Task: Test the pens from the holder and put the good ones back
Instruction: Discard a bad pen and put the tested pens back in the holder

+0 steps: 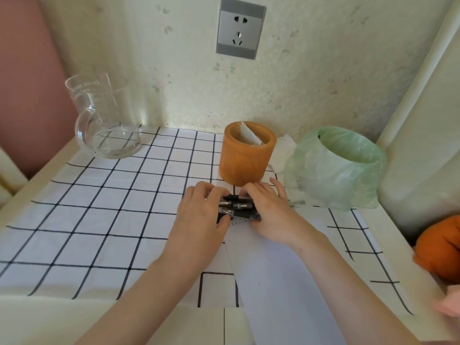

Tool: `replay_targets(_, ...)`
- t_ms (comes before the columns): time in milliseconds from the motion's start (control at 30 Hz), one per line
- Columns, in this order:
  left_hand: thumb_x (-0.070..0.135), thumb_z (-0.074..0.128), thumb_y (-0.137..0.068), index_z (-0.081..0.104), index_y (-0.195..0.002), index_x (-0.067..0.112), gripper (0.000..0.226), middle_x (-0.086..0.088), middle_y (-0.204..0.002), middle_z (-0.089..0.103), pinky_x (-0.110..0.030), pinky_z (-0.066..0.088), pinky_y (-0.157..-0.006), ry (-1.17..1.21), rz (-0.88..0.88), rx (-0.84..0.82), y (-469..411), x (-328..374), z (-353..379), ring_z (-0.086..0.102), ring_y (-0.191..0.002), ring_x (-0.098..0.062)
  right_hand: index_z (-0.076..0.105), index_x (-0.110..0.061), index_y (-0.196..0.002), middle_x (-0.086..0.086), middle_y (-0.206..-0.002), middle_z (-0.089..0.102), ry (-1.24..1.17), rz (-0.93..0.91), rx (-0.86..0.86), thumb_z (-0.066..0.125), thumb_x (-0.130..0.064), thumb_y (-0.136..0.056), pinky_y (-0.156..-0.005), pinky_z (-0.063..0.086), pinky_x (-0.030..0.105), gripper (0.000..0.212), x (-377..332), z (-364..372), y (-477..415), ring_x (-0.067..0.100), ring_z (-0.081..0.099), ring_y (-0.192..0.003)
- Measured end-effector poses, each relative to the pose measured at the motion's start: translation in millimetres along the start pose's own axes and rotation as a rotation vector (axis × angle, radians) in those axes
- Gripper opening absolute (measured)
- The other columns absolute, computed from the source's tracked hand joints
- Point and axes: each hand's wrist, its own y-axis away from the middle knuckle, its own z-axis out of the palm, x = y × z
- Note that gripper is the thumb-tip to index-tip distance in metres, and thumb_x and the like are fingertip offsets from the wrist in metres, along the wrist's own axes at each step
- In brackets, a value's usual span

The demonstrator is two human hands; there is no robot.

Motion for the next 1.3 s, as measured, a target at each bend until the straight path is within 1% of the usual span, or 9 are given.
replay_targets(200,0.040,0.062,-0.082,0.025,-0.143,0.026,0.072,0.004,-0.140,0.035,-0.027,0.018,-0.109,-0.073,0.005,-0.142,0.3,-6.8,4.1,0.028,-0.131,-0.014,0.043,-0.025,-0.119,-0.014,-0.113,0.042,-0.043,-0.054,0.008,0.048,0.015,-0.074,-0.114,-0.016,0.026,0.060,-3.7,-5.0,7.2,0.008,0.028,-0.129)
replay_targets(300,0.042,0.060,-0.082,0.023,-0.143,0.027,0.073,0.006,-0.135,0.039,-0.022,0.022,-0.105,-0.035,0.038,-0.206,2.4,-2.0,8.5,0.034,-0.125,-0.011,0.038,-0.028,-0.124,-0.008,-0.122,0.046,-0.065,-0.072,0.020,0.050,0.018,-0.071,-0.116,-0.012,0.030,0.071,-3.2,-4.0,9.6,0.013,0.024,-0.135)
replay_targets(433,0.042,0.060,-0.082,0.030,-0.139,0.026,0.067,0.005,-0.132,0.039,-0.022,0.028,-0.099,-0.053,0.049,-0.211,3.2,0.7,15.2,0.035,-0.119,-0.012,0.045,-0.020,-0.124,-0.004,-0.125,0.047,-0.035,-0.121,0.007,0.050,0.017,-0.071,-0.115,-0.013,0.025,0.065,-3.4,-5.4,10.8,0.011,0.028,-0.133)
replay_targets(667,0.043,0.059,-0.082,0.042,-0.130,0.023,0.055,0.001,-0.121,0.039,-0.022,0.036,-0.090,-0.070,0.045,-0.189,2.7,3.9,20.2,0.039,-0.109,-0.014,0.048,-0.026,-0.133,-0.008,-0.138,0.043,-0.172,-0.003,-0.089,0.067,-0.010,-0.080,-0.106,0.016,0.022,0.058,11.3,-23.6,24.7,0.012,0.028,-0.131)
replay_targets(767,0.041,0.058,-0.081,0.043,-0.129,0.022,0.054,0.001,-0.120,0.041,-0.022,0.037,-0.089,-0.082,0.050,-0.188,2.1,6.2,21.3,0.040,-0.109,-0.014,0.050,-0.027,-0.131,-0.009,-0.137,0.035,-0.215,0.065,-0.112,0.075,-0.020,-0.076,-0.105,0.020,0.022,0.061,5.7,-30.0,31.9,0.011,0.024,-0.128)
replay_targets(867,0.042,0.059,-0.079,0.038,-0.132,0.023,0.060,0.000,-0.119,0.042,-0.023,0.037,-0.090,-0.089,0.023,-0.213,0.8,6.9,22.0,0.040,-0.109,-0.014,0.055,-0.025,-0.117,-0.006,-0.116,0.040,-0.225,0.195,-0.109,0.079,-0.029,-0.073,-0.088,0.031,0.023,0.050,4.6,-34.1,38.0,0.012,0.038,-0.109)
replay_targets(933,0.045,0.058,-0.078,0.036,-0.133,0.023,0.063,0.000,-0.118,0.041,-0.024,0.038,-0.090,-0.101,-0.007,-0.243,-0.1,7.1,22.5,0.040,-0.109,-0.015,0.055,-0.020,-0.100,0.000,-0.094,0.059,-0.390,0.366,-0.147,0.073,-0.038,-0.078,-0.065,0.039,0.024,0.033,7.1,-35.9,44.2,0.011,0.056,-0.079)
replay_targets(1033,0.048,0.059,-0.075,0.037,-0.132,0.023,0.066,0.001,-0.116,0.041,-0.024,0.039,-0.092,-0.109,-0.045,-0.287,-1.7,7.1,23.5,0.040,-0.108,-0.015,0.057,-0.010,-0.081,0.008,-0.059,0.067,-0.496,0.626,-0.205,0.053,-0.053,-0.089,-0.044,0.032,0.019,0.044,6.2,-30.6,50.3,0.010,0.054,-0.039)
replay_targets(1300,0.056,0.072,-0.061,0.035,-0.129,0.026,0.082,0.007,-0.111,0.039,-0.022,0.039,-0.086,0.037,-0.101,-0.523,3.6,22.4,13.8,0.041,-0.103,-0.010,0.061,-0.005,-0.072,-0.001,-0.036,0.054,-0.511,0.649,-0.144,0.037,-0.055,-0.095,-0.039,0.037,0.015,0.060,-9.7,-16.2,34.5,0.008,0.047,-0.028)
